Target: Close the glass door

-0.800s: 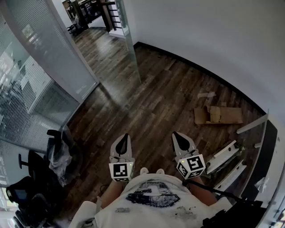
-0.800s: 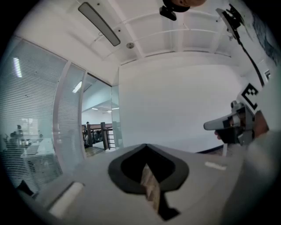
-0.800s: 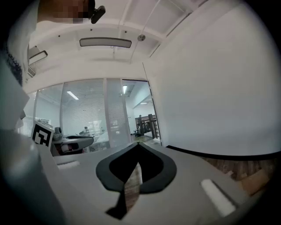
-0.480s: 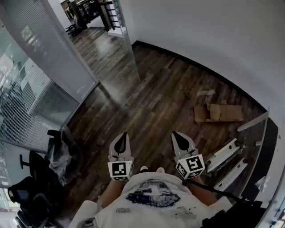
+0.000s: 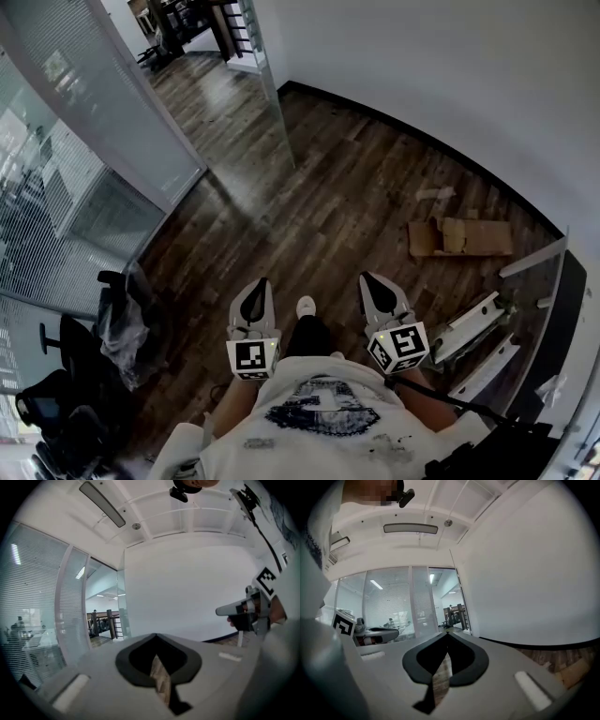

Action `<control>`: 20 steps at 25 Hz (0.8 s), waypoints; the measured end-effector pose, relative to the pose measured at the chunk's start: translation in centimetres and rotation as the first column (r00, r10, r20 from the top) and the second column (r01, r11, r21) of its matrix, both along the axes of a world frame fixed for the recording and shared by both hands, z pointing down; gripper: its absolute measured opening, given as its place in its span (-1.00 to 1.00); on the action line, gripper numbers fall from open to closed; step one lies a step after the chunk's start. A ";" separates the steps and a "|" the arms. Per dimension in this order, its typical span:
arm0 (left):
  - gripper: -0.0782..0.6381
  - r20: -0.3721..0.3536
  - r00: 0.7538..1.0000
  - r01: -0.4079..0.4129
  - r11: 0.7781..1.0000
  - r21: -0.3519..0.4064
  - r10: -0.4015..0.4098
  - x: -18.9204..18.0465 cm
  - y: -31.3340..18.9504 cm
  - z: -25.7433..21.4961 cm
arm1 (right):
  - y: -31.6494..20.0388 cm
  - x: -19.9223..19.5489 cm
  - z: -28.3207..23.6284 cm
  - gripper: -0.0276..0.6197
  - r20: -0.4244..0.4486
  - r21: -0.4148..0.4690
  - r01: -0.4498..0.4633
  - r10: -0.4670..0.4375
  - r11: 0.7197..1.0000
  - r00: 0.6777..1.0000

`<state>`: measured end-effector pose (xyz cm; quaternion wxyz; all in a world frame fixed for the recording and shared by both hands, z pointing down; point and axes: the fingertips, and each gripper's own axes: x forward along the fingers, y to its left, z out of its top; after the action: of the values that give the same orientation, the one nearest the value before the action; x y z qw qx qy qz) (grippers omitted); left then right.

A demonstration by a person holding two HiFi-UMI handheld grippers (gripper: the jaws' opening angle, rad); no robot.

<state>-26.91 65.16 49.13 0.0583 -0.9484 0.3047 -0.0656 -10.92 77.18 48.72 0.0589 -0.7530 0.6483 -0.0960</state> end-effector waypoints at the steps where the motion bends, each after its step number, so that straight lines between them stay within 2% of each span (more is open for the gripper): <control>1: -0.78 0.001 1.000 -0.003 1.000 -0.003 0.003 0.3 -0.4 0.2 | -0.5 0.2 0.1 -0.90 0.001 -0.005 -0.001 0.001 1.000 1.000; 10: -0.78 0.000 1.000 -0.023 1.000 -0.016 0.023 5.0 -7.1 0.7 | -6.2 4.4 0.5 -0.90 -0.001 -0.034 -0.032 0.032 0.999 0.999; 20: -0.78 0.033 0.999 -0.034 0.999 -0.015 0.034 9.0 -18.5 0.6 | -17.5 7.7 0.2 -0.90 -0.018 -0.041 -0.031 0.030 0.999 0.999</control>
<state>-17.94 46.65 49.77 0.0574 -0.9527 0.2869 -0.0825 -3.19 59.69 48.95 0.0391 -0.7646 0.6351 -0.1022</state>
